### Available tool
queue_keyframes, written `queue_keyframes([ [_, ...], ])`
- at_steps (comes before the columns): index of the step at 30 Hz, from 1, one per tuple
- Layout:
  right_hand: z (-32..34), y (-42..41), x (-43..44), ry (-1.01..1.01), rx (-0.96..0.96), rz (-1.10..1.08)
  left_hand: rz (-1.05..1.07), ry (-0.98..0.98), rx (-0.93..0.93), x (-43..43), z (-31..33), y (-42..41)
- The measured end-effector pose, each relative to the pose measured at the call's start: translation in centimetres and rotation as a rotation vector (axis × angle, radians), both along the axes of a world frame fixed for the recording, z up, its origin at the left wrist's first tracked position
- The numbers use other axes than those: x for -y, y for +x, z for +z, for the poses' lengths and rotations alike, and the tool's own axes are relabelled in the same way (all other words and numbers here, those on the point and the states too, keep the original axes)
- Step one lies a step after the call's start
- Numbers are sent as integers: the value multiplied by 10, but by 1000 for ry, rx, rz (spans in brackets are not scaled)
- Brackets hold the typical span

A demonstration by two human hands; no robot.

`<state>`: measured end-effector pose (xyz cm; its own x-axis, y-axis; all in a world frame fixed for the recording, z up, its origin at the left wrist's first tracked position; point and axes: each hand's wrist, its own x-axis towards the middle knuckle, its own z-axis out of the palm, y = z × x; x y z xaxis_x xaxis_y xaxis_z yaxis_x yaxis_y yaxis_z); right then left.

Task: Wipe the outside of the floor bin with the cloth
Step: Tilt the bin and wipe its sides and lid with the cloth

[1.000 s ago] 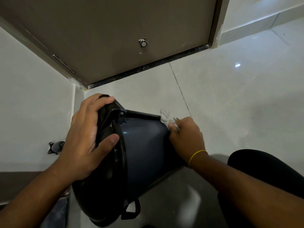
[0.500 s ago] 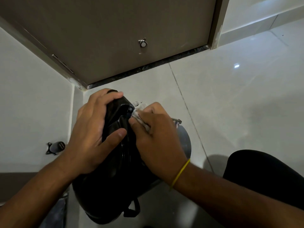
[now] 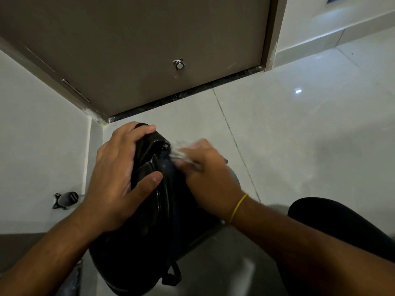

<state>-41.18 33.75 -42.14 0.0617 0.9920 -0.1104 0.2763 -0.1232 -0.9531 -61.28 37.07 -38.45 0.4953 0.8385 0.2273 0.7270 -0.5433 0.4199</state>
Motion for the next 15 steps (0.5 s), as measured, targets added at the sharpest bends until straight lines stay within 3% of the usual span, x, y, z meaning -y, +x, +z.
queue_keyframes([
  [5, 19, -17, 3, 77, -12, 180, -12, -16, 19, 0, 1, -16],
  [8, 6, -8, 2, 100, 119, 200, -11, -21, 20, 3, 2, -16],
  [11, -20, 10, -8, -64, 334, 181, 17, -31, 24, 3, 2, -13],
  [13, -27, 23, -16, -242, 264, 135, 36, -21, 23, 4, 2, -9],
  [15, -30, 29, -21, -298, 163, 101, 40, -1, 16, 5, 1, -5],
])
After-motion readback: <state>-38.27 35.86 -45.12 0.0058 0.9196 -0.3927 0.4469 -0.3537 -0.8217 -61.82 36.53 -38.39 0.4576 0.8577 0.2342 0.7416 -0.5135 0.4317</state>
